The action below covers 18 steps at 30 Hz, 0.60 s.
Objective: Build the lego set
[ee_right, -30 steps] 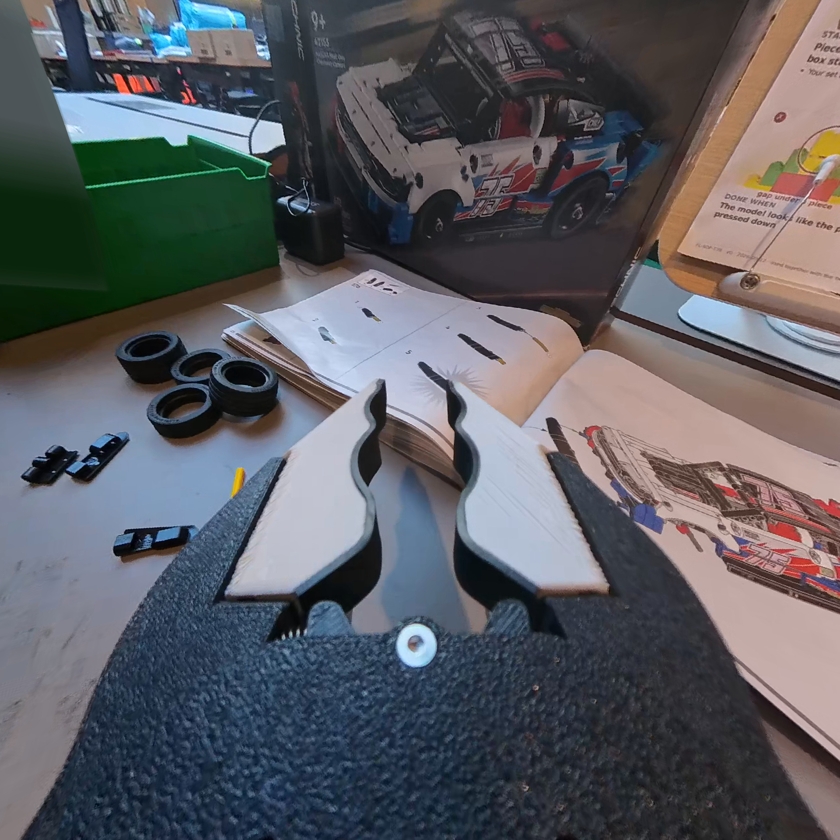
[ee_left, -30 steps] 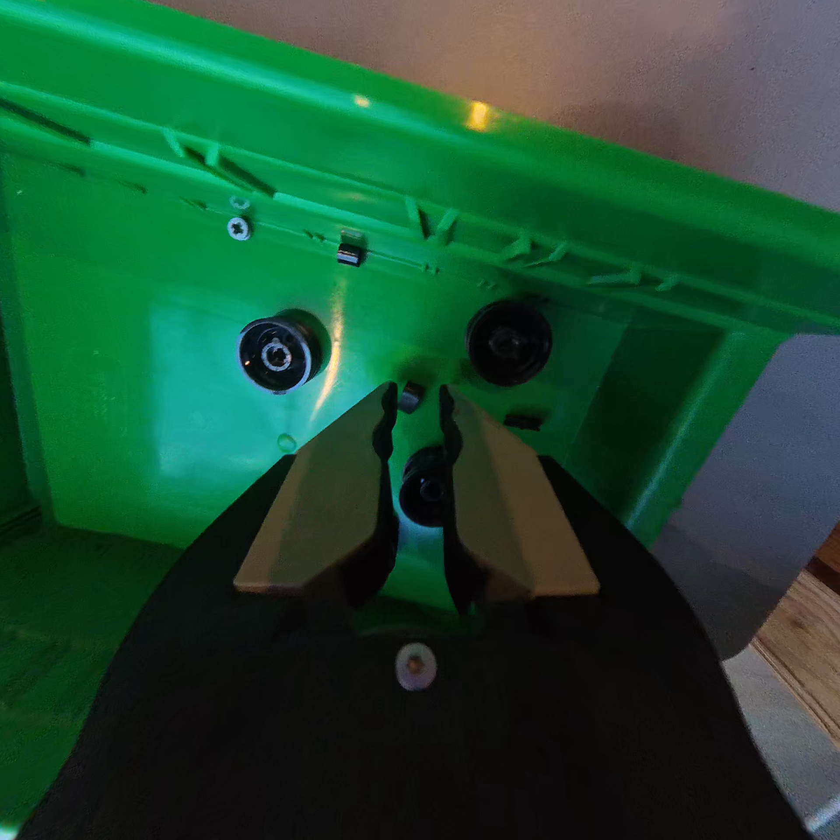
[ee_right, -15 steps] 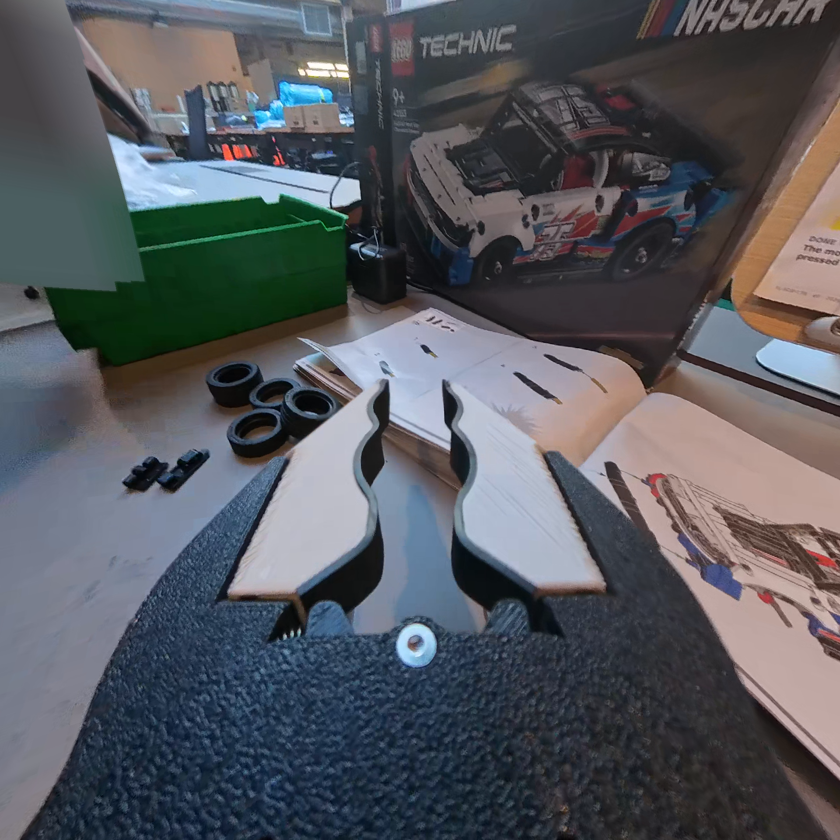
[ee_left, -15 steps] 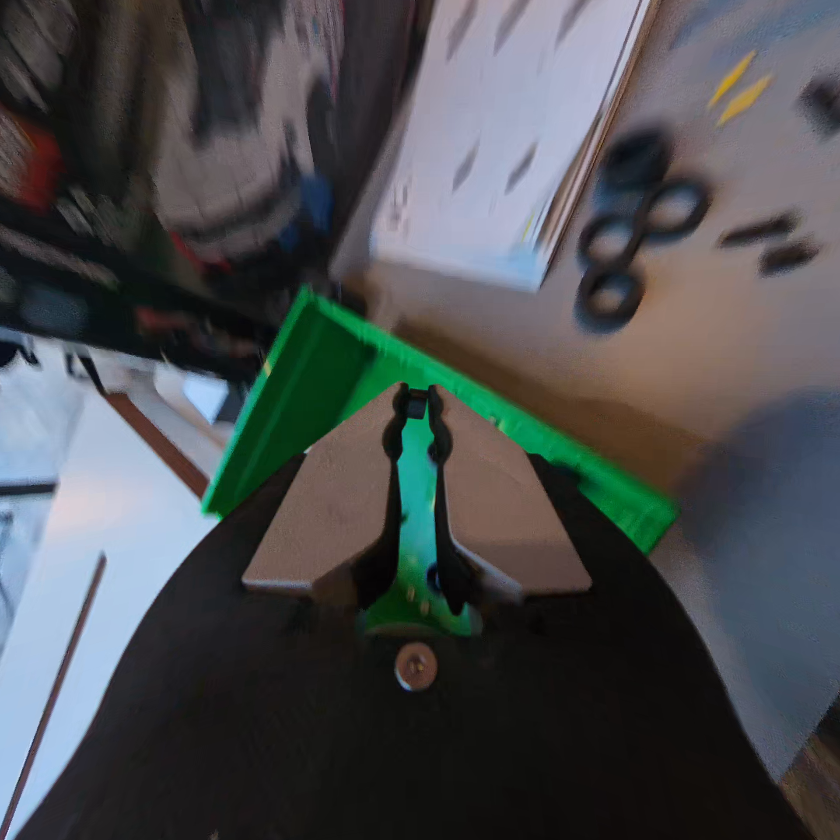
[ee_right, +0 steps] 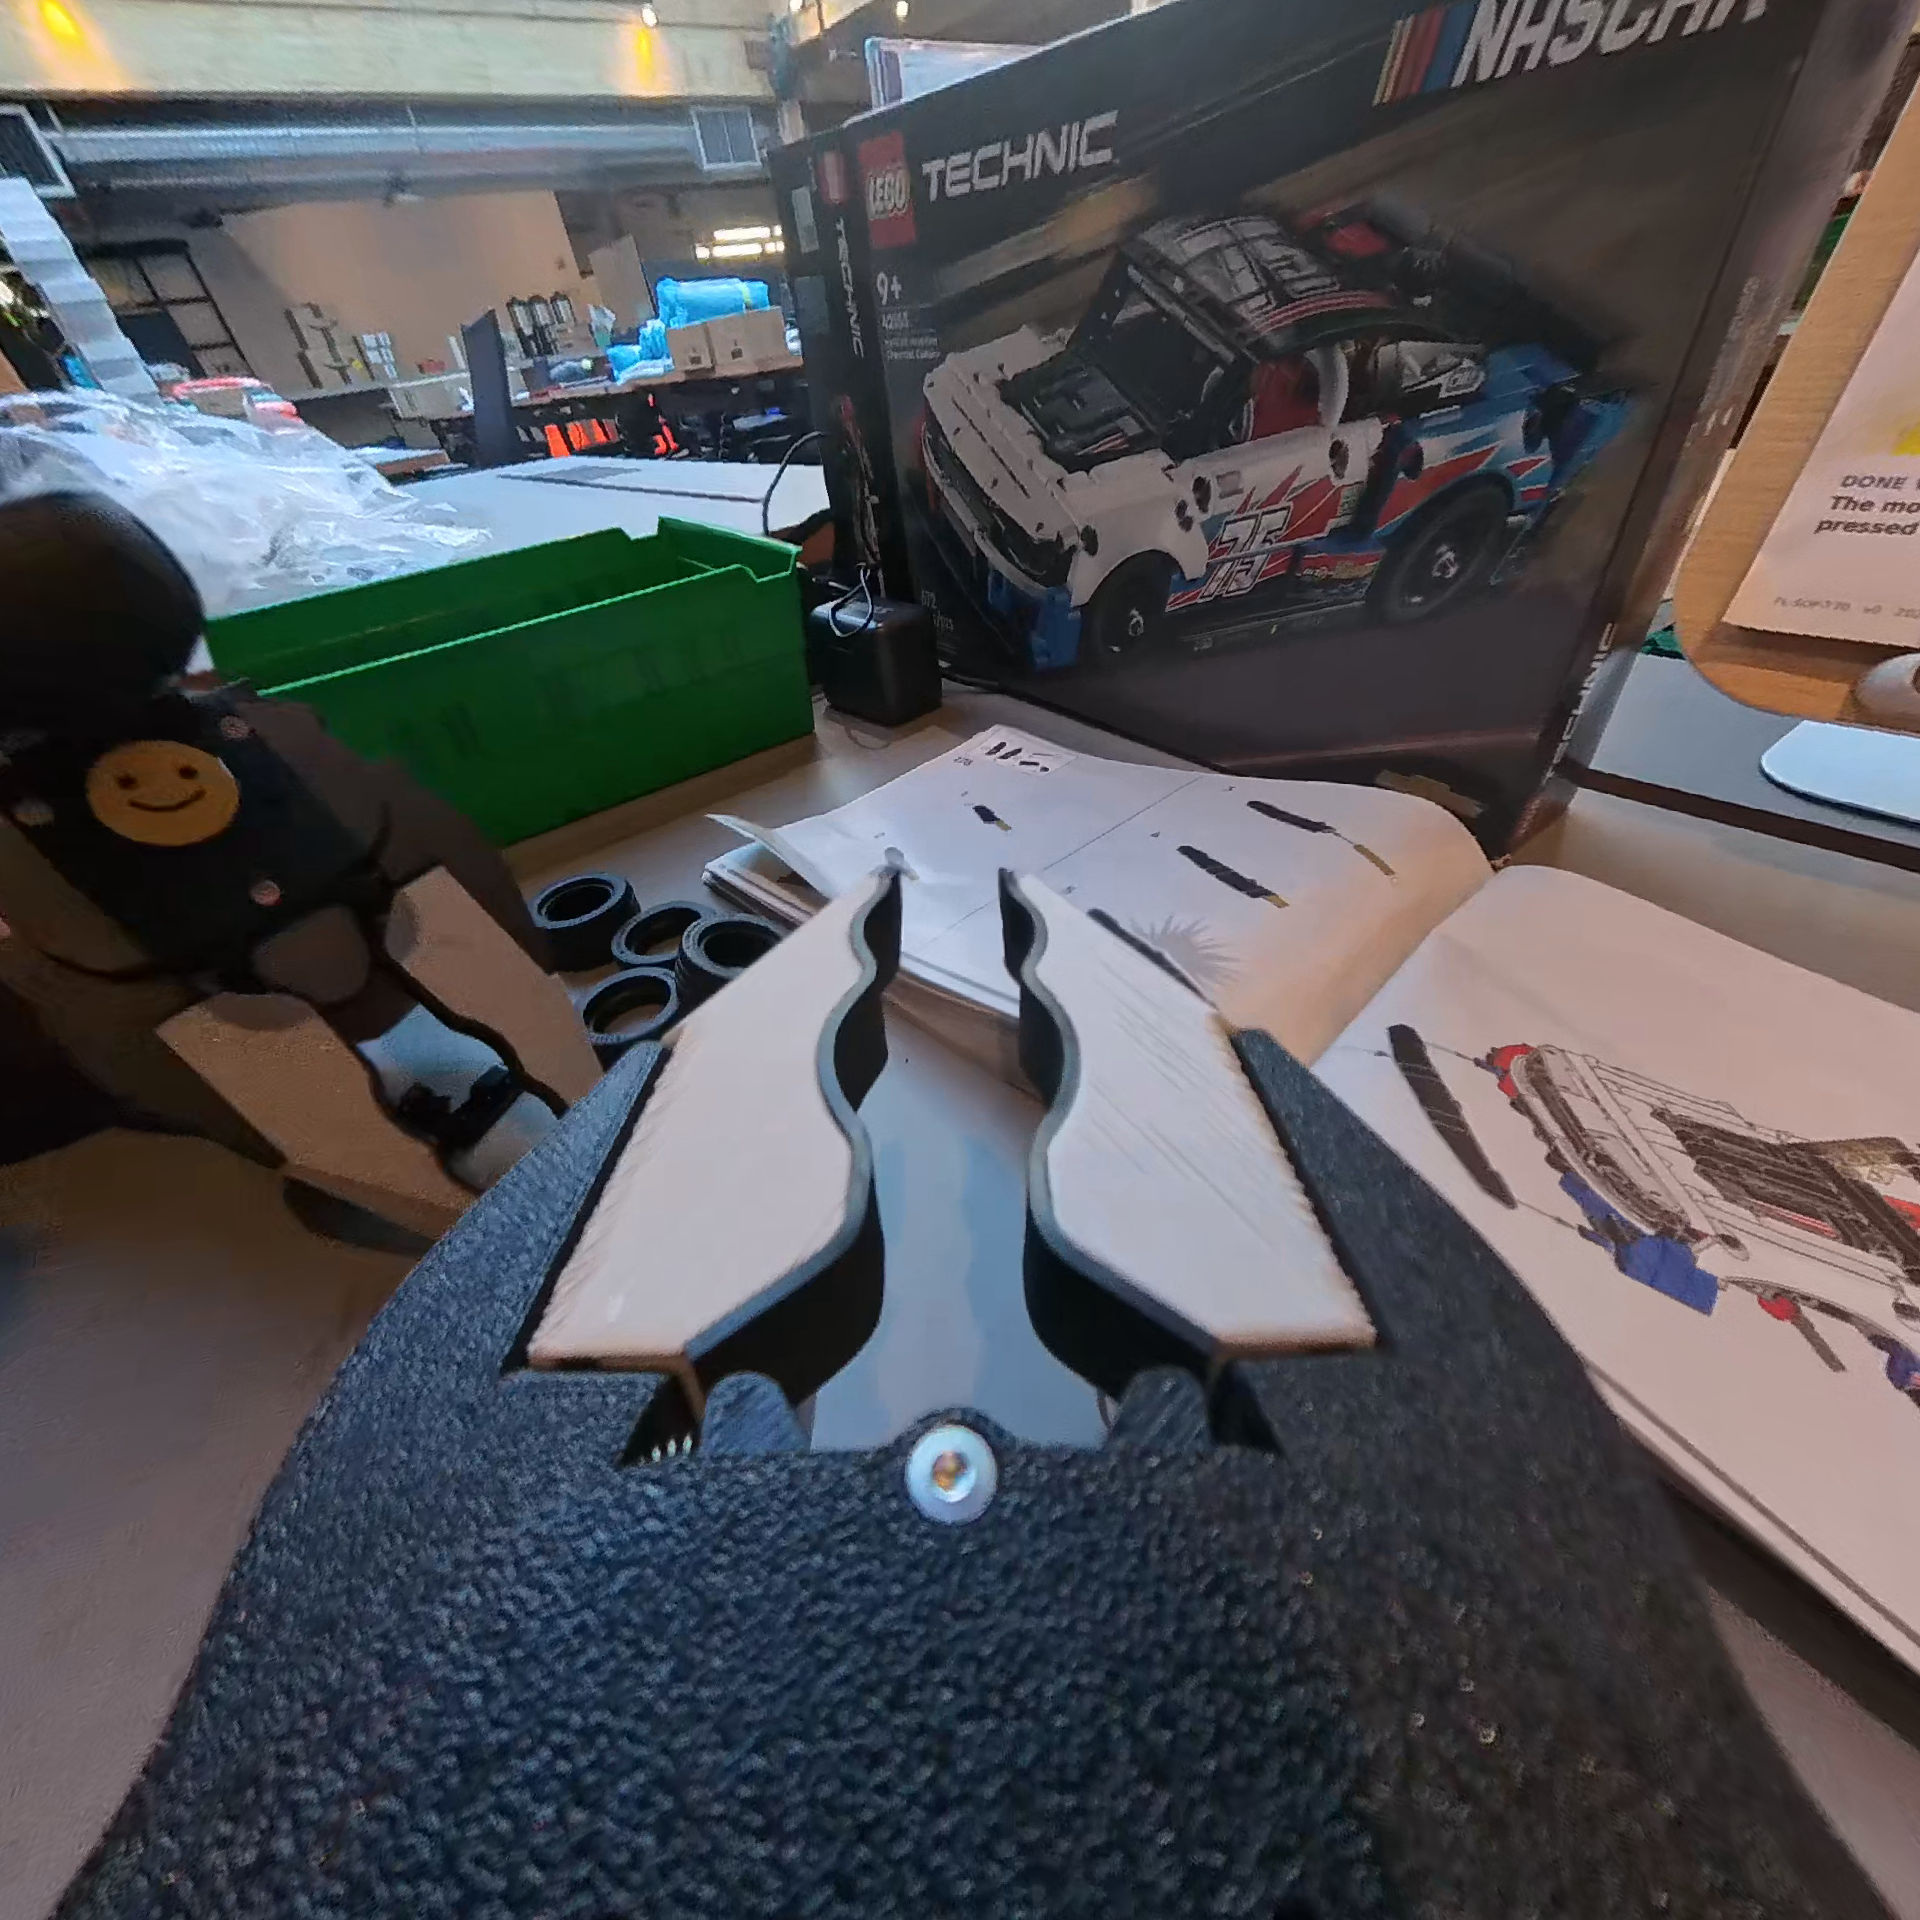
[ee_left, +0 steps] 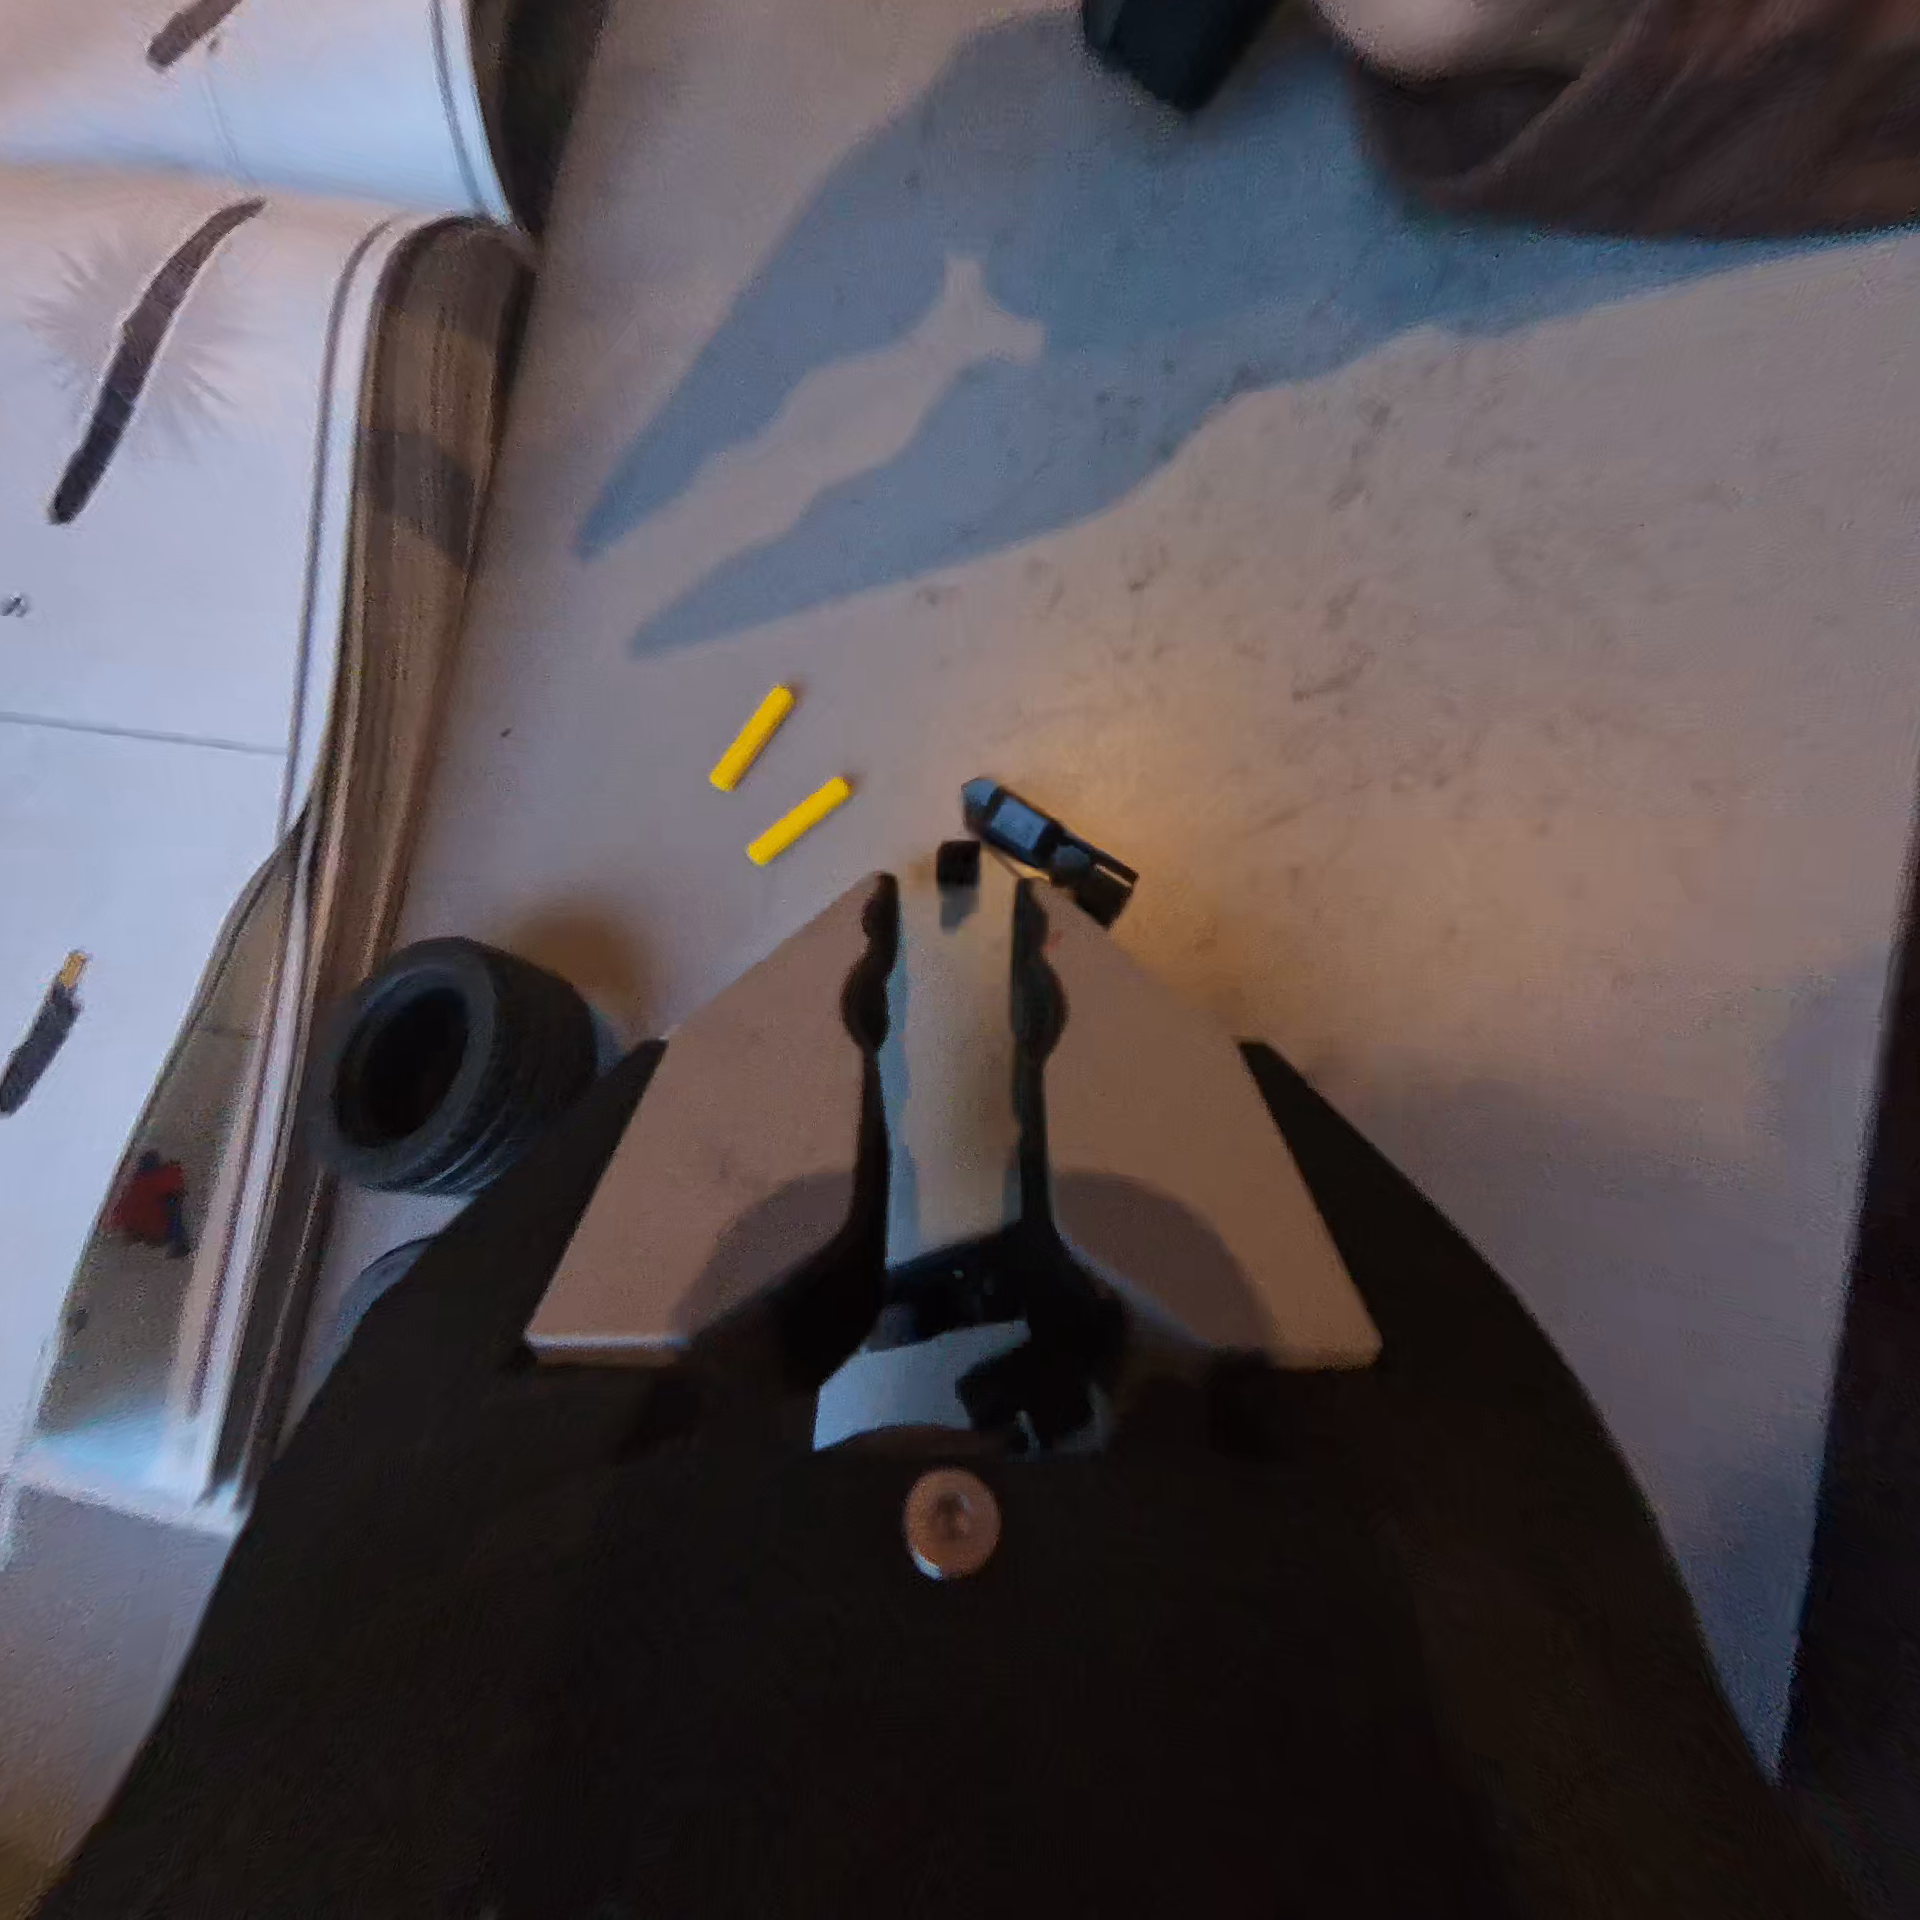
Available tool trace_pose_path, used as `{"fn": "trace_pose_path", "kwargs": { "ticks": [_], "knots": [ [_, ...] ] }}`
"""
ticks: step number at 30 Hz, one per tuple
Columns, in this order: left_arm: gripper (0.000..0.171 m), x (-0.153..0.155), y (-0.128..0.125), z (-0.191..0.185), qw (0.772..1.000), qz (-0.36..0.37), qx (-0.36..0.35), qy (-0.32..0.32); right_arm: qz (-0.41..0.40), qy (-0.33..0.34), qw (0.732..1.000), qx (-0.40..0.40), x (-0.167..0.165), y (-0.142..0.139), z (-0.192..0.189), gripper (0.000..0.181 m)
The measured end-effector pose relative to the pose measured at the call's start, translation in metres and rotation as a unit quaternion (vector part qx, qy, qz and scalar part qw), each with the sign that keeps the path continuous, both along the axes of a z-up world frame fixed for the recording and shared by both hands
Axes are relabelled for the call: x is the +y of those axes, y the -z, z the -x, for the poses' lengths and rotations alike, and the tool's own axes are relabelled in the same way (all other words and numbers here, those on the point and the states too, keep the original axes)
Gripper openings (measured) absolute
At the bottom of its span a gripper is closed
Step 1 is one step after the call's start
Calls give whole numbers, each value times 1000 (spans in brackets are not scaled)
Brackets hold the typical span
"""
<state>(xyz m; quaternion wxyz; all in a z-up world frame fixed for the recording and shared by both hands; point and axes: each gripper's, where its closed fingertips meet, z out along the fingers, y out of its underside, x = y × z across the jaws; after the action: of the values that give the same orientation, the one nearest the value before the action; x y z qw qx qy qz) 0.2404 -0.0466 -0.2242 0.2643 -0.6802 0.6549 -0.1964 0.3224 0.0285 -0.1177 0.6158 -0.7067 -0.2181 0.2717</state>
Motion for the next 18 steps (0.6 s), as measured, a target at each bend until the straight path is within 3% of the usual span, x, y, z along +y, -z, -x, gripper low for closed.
{"fn": "trace_pose_path", "kwargs": {
  "ticks": [5,14,18],
  "knots": [
    [29,4,-11,1,999,-15,-38,-4,-6,-22,999,-49,-5,8,21,16],
    [30,29,-84,-12,964,-42,-259,-35,-10,-49,996,-80,-6,16,38,15],
    [40,13,-101,-11,942,46,-333,-7,-17,-86,996,-30,-10,4,42,22]
  ]
}}
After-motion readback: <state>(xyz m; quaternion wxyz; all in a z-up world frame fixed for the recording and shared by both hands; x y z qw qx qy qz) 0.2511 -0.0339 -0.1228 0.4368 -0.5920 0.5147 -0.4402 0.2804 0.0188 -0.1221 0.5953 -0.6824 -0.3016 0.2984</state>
